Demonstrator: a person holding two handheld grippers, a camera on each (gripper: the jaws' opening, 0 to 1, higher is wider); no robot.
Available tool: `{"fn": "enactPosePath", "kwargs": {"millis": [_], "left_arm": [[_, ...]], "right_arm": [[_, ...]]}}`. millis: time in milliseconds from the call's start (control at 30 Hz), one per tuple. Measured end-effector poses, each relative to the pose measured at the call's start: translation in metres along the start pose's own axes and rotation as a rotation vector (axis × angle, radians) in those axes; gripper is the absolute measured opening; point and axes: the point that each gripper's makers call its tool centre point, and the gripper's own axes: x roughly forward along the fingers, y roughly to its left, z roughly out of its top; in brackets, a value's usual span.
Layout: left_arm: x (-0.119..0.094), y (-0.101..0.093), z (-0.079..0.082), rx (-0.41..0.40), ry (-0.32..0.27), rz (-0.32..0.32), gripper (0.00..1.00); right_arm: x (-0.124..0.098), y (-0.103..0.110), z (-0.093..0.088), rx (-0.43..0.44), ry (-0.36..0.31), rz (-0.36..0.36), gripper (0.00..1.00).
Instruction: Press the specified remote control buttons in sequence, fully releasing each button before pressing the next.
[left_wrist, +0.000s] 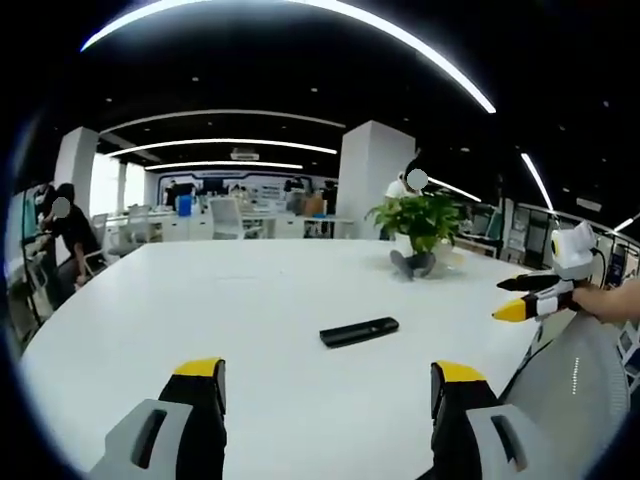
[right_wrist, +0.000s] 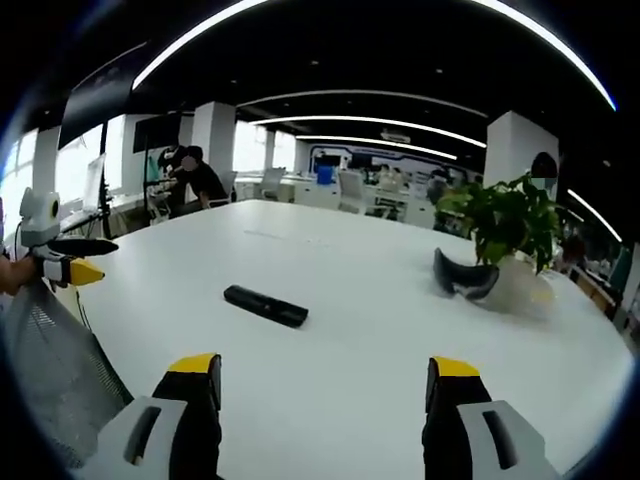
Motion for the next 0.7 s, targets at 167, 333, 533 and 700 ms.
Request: {"fn": "enactPosePath", "kwargs": {"millis": [167, 333, 533, 700], "left_arm": [[-0.002, 0.001, 0.005, 0.009, -0.026, 0.008, 0.87], [-0.004, 0.004, 0.009, -0.002, -0.050, 0.015, 0.88], [-0.004, 0.003, 0.009, 0.012, -0.047, 0.014, 0.87], [-0.003, 0.004, 0.008, 0.009, -0.043, 0.010, 0.87]], "right_arm": [[0.003, 0.007, -0.011, -0.054, 0.067, 0.015, 0.83], [0.007, 0.011, -0.025, -0.107, 0.151, 0.019, 0.83], [0.005, 0.009, -0.026, -0.105, 0.157, 0.010, 0.80], [0.002, 0.013, -0.012, -0.091, 0.086, 0.015, 0.82]]}}
